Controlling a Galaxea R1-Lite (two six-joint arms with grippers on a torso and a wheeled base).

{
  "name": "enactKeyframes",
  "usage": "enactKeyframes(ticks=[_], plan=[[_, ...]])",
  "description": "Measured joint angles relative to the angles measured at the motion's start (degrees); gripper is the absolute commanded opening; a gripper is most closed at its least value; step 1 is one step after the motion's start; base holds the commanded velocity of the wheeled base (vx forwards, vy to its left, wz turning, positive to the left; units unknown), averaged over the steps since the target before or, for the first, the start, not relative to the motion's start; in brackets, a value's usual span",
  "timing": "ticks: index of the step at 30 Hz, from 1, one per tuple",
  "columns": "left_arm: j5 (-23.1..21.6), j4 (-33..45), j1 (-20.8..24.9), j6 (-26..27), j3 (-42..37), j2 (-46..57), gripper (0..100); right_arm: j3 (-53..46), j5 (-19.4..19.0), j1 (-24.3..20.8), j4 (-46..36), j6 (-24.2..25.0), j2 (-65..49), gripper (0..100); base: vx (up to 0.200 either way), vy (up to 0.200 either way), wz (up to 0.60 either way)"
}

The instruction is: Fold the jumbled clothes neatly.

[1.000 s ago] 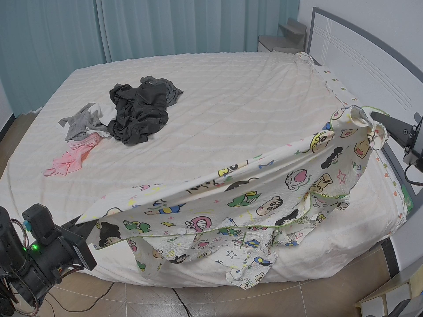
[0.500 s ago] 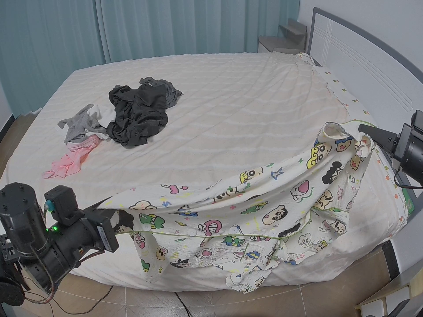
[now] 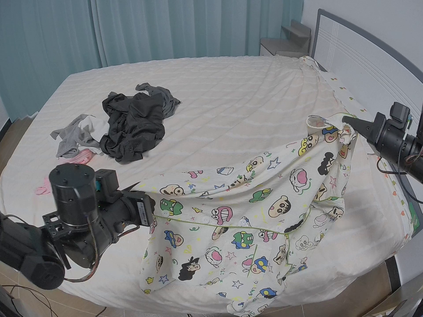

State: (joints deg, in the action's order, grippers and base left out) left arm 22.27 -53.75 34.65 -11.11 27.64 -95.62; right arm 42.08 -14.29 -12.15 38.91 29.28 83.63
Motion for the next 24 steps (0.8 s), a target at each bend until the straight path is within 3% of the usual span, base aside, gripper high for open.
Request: enactKeyframes(ticks=[5,9,18,24], plan=[[0.02,-7.12,-0.96,0.05,2.44,-9.83,0,1.00,0.55,0.61,2.66,0.13,6.50,0,0.000,0.000,0.00],[0.02,-9.64,-1.52,0.07,5.44,-16.81,0,1.51,1.62,0.87,9.20,0.27,12.42,0,0.000,0.000,0.00],[2.39,-10.63,-3.84,-0.17,15.21,-27.94,0,4.02,4.39,0.83,15.53,1.17,24.28,0,0.000,0.000,0.00],[4.49,-10.76,-5.44,-2.60,22.08,-33.87,0,9.90,5.95,0.78,15.99,4.74,30.40,0,0.000,0.000,0.00]])
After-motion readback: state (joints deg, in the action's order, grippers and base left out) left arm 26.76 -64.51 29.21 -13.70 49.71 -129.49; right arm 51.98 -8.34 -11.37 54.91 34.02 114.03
